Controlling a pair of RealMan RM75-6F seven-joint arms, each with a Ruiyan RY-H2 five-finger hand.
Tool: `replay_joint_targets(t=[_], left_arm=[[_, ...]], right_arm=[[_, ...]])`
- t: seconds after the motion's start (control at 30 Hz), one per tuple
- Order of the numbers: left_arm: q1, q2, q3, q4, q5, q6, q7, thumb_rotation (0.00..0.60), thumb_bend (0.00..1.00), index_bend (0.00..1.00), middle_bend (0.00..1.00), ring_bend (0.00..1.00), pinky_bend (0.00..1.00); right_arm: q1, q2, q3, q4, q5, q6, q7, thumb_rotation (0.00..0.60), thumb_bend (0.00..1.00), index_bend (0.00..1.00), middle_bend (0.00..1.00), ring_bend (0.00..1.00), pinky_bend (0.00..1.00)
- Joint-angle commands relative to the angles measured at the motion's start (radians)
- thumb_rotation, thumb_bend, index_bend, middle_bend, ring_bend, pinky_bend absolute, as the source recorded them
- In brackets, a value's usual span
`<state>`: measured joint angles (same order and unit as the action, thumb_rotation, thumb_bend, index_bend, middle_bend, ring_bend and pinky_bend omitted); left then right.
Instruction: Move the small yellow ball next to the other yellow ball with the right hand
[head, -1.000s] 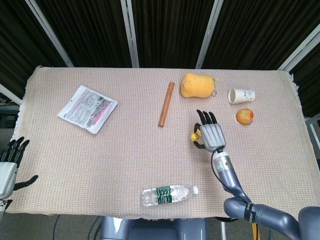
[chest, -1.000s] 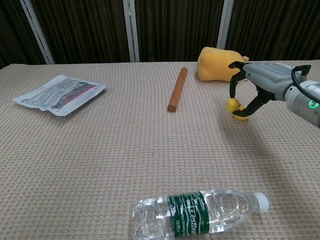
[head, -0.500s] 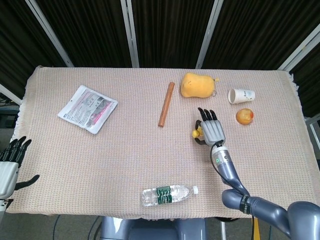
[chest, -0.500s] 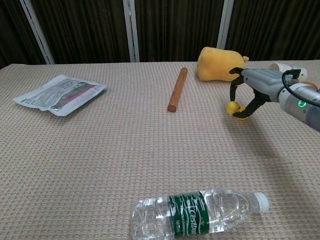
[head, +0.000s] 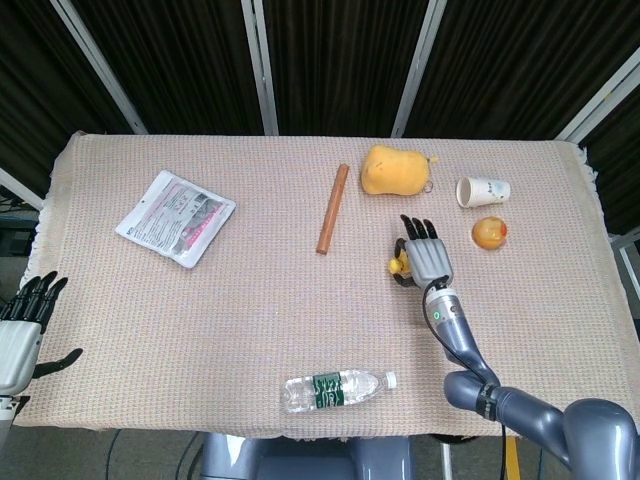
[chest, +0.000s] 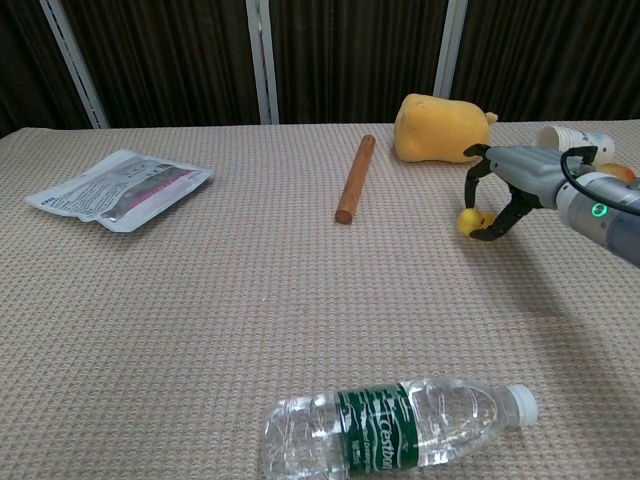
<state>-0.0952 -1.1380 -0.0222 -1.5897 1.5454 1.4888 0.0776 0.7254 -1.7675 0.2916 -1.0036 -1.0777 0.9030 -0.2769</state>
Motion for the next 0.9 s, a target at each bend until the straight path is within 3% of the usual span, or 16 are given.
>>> replay_joint_targets(t=[0.03, 0.57, 0.9], left_arm=[[-0.001, 0.001, 0.001, -0.001, 0.0, -0.001, -0.003, 0.6, 0.0, 0.0, 0.0, 0.0, 0.19], [-0.007, 0.005, 0.006, -0.006, 0.003, -0.011, -0.014, 0.6, 0.0, 0.0, 0.0, 0.0, 0.19], [-0.007, 0.007, 0.006, -0.009, -0.001, -0.013, -0.019, 0.6, 0.0, 0.0, 0.0, 0.0, 0.19]], right_arm=[[0.009, -0.01, -0.003, 0.028, 0.001, -0.015, 0.012, 0.6, 0.21, 0.53, 0.0, 0.0, 0.0], [0.036, -0.024, -0.009, 0.111, -0.014, -0.052, 0.054, 0.6, 0.21, 0.53, 0.0, 0.0, 0.0], [0.034, -0.01, -0.014, 0.129, -0.015, -0.069, 0.073, 0.6, 0.21, 0.47, 0.0, 0.0, 0.0]])
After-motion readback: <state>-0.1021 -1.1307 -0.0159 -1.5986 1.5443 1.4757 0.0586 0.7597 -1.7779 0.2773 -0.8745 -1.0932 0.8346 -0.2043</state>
